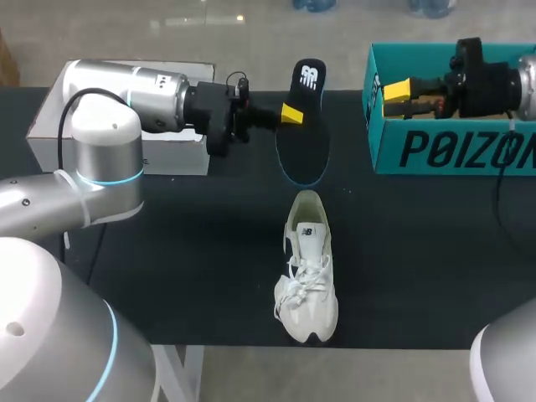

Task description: Take the shoe out of the shoebox, open the shoe tongue, remove and reinsert the insole, then place the shoe into the shoebox

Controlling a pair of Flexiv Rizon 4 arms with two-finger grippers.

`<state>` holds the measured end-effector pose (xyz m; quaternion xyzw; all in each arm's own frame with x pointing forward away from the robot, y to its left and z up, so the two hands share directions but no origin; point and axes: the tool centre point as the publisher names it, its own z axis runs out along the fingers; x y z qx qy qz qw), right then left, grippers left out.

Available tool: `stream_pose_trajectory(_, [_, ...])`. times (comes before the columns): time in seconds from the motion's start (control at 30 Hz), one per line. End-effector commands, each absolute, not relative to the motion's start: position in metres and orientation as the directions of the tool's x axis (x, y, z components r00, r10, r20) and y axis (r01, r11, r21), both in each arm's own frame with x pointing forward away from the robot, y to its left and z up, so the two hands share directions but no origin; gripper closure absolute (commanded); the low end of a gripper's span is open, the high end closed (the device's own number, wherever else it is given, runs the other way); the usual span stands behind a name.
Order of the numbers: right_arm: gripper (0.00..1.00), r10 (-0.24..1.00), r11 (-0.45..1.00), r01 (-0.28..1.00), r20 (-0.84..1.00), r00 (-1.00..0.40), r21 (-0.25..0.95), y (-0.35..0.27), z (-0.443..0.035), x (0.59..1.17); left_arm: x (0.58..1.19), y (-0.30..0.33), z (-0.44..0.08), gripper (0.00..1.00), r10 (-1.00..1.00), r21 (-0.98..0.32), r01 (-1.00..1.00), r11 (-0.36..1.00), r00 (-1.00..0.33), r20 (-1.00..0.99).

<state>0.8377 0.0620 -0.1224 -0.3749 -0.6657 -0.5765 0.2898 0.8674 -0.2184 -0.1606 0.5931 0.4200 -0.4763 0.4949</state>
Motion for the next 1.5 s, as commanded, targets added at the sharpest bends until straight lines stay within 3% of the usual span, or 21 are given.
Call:
stream_pose_trajectory(0.03, [0.0,0.064,0.178,0.833,0.838,-0.542,0.524,0.087,-0.127,0.857,0.867,-0.22,-0.161,1.0,0.026,0.189,0.969,-0.157,0.196,-0.98])
stream_pose_trajectory(0.7, [0.0,0.012,0.223,0.838,0.858,-0.514,0.499,0.146,-0.152,0.866,0.867,-0.22,-0.161,1.0,0.026,0.189,0.969,-0.157,0.196,-0.98])
stream_pose_trajectory(1.5, [0.0,0.002,0.224,0.844,0.866,-0.5,0.487,0.162,-0.162,0.841,0.867,-0.22,-0.161,1.0,0.026,0.189,0.969,-0.157,0.196,-0.98])
